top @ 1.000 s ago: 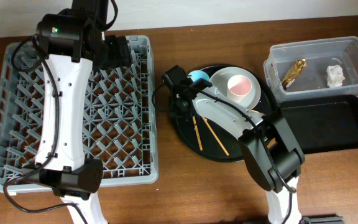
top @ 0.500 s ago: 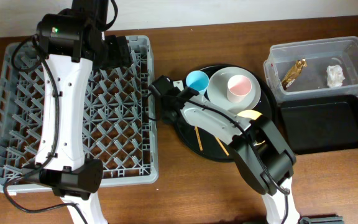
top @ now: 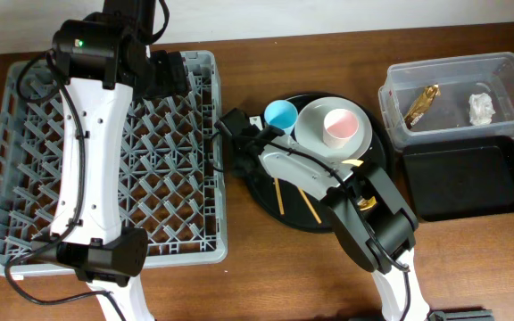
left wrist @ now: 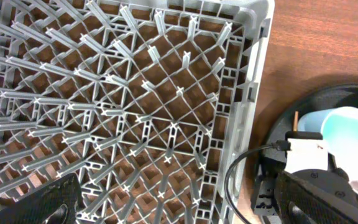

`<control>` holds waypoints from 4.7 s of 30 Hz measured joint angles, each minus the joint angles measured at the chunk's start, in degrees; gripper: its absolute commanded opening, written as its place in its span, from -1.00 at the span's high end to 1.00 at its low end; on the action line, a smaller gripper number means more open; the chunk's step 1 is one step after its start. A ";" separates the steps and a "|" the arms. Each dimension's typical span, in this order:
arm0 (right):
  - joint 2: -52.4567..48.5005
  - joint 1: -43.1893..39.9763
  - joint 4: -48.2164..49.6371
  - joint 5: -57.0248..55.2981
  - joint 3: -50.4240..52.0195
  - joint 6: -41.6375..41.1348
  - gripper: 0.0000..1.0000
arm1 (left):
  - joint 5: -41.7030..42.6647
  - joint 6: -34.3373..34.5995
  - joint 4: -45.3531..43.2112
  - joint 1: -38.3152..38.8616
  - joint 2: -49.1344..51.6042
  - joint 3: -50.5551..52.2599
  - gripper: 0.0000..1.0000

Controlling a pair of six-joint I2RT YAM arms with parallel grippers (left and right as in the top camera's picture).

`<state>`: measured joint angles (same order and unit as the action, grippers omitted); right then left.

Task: Sort waste into correct bins and load items into the dishwasher rack

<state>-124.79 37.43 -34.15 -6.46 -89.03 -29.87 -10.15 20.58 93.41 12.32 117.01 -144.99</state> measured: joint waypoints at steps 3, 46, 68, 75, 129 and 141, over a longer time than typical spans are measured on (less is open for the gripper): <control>-0.07 0.00 1.49 4.74 0.00 1.64 0.91 | 0.00 0.00 0.00 0.00 0.00 0.00 -0.99; -0.52 -1.73 3.63 18.93 -0.26 3.43 0.64 | 0.00 0.00 0.07 0.00 0.00 0.00 -0.99; 25.53 -27.58 -38.25 18.78 -20.22 12.39 0.68 | 0.00 0.00 0.07 0.00 0.00 0.00 -0.99; 19.06 -51.28 -36.72 15.19 -20.76 14.91 0.92 | 0.00 0.00 0.09 0.00 0.00 0.00 -0.99; -15.91 -54.31 -34.71 25.00 -32.59 10.62 0.92 | 0.00 -0.02 0.09 0.00 0.00 0.00 -0.99; -15.91 -51.74 -38.62 27.82 -32.59 10.08 0.92 | 0.00 0.00 0.09 0.00 0.00 0.00 -0.99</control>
<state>-140.70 -14.31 -72.77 21.37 -121.62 -19.79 -10.15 20.58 93.49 12.32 117.01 -144.99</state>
